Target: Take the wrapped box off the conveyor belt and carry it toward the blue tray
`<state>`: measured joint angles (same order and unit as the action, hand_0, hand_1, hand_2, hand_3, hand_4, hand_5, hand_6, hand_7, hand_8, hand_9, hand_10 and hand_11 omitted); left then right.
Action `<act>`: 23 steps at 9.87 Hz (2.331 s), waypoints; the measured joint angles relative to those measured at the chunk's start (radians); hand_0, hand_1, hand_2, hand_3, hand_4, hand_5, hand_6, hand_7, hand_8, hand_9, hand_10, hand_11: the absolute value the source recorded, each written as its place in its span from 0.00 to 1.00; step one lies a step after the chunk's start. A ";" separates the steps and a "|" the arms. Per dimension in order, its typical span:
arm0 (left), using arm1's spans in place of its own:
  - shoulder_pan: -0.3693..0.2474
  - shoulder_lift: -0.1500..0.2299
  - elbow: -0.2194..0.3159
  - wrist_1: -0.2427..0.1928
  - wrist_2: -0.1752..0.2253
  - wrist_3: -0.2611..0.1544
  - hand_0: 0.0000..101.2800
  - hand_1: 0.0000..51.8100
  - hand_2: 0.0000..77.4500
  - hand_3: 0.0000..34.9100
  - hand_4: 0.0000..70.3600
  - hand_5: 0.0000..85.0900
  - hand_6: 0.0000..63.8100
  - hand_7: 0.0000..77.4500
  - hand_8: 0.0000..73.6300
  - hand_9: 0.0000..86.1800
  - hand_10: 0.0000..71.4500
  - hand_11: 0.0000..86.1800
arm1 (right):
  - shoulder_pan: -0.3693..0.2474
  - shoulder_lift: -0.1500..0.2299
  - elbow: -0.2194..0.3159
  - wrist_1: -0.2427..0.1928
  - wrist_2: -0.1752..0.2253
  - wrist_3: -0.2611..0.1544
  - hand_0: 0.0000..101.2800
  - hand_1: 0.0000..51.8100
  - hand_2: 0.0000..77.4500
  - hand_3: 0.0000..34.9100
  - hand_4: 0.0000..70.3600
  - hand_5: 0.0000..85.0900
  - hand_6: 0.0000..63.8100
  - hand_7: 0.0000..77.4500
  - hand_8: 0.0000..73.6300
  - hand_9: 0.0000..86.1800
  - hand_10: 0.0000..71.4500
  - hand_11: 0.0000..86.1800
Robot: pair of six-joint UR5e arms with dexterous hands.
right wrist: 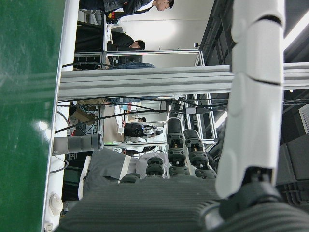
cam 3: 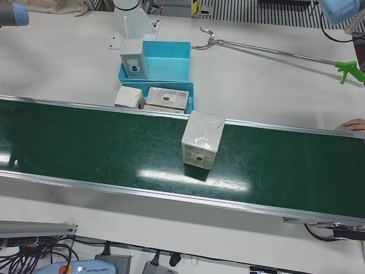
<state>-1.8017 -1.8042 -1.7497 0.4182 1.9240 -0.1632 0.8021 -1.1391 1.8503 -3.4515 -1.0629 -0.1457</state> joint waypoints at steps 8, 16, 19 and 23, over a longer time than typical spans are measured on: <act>0.000 0.000 0.000 0.000 0.000 0.000 0.00 0.00 0.01 0.00 0.00 0.01 0.01 0.01 0.01 0.00 0.01 0.01 | 0.003 -0.001 0.002 0.000 -0.001 0.001 0.47 0.23 0.09 0.00 0.17 0.14 0.12 0.24 0.06 0.08 0.00 0.01; 0.000 0.000 0.000 0.000 0.000 0.000 0.00 0.00 0.01 0.00 0.01 0.01 0.00 0.01 0.01 0.00 0.00 0.01 | 0.002 -0.001 0.001 0.001 0.001 0.002 0.47 0.23 0.09 0.00 0.18 0.14 0.12 0.24 0.06 0.08 0.00 0.01; 0.000 0.000 0.000 0.000 0.000 0.000 0.00 0.00 0.01 0.00 0.01 0.01 0.01 0.01 0.01 0.01 0.01 0.00 | 0.001 -0.001 -0.003 0.002 0.002 0.002 0.47 0.23 0.09 0.00 0.17 0.14 0.12 0.24 0.06 0.08 0.00 0.01; 0.000 0.000 0.000 0.000 0.000 0.000 0.00 0.00 0.01 0.00 0.01 0.01 0.01 0.01 0.01 0.01 0.00 0.01 | -0.018 0.019 -0.033 -0.007 0.003 0.001 0.47 0.29 0.14 0.00 0.17 0.15 0.12 0.25 0.05 0.06 0.00 0.01</act>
<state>-1.8017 -1.8042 -1.7497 0.4182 1.9240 -0.1632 0.7843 -1.1198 1.8172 -3.4588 -1.0596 -0.1450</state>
